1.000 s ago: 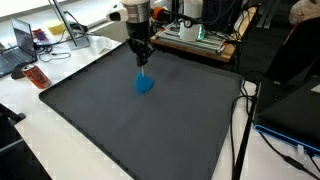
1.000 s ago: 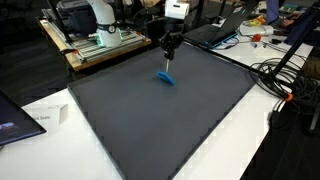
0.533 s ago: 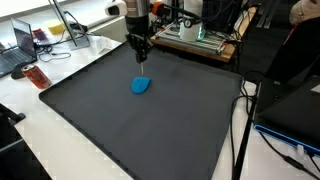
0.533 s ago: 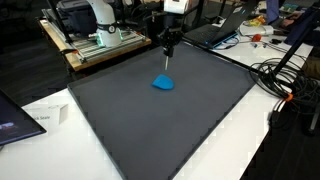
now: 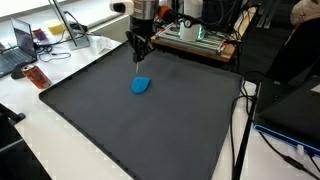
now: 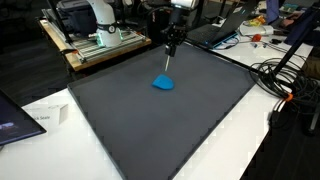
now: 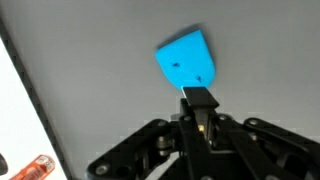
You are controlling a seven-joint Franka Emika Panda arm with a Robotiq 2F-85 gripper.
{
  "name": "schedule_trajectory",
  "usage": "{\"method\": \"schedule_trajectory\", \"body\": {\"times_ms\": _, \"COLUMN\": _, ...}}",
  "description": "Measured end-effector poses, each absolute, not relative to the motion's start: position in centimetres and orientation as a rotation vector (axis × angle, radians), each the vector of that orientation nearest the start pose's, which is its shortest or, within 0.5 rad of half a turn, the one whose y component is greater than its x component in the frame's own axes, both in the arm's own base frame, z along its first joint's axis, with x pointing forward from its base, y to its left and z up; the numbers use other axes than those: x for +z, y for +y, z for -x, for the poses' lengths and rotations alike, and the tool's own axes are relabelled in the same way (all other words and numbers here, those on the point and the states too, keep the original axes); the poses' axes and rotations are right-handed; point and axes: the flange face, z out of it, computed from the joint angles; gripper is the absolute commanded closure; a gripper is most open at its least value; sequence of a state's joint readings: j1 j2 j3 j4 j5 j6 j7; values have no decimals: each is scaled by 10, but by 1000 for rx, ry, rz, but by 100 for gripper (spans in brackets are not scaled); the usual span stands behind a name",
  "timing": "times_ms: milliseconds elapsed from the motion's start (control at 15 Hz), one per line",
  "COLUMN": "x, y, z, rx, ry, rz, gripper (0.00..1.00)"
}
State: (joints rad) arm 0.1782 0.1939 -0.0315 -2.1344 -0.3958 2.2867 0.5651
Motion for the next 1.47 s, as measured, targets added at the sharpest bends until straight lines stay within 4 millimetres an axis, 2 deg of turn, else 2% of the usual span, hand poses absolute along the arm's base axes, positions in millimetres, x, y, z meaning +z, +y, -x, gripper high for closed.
{"method": "schedule_trajectory", "body": {"times_ms": 333, "x": 305, "y": 100, "z": -570, "rx": -67, "ry": 379, "rz": 3527, "gripper": 97}}
{"method": "schedule_trajectory", "body": {"times_ms": 933, "x": 275, "y": 121, "z": -619, "rx": 135, "ry": 641, "rz": 3626, "gripper": 97}}
{"method": "schedule_trajectory", "body": {"times_ms": 1133, "x": 264, "y": 126, "z": -637, "rx": 201, "ry": 683, "rz": 3650, "gripper": 97}}
{"method": "schedule_trajectory", "body": {"times_ms": 1467, "x": 257, "y": 125, "z": -665, "rx": 307, "ry": 744, "rz": 3655, "gripper": 97}}
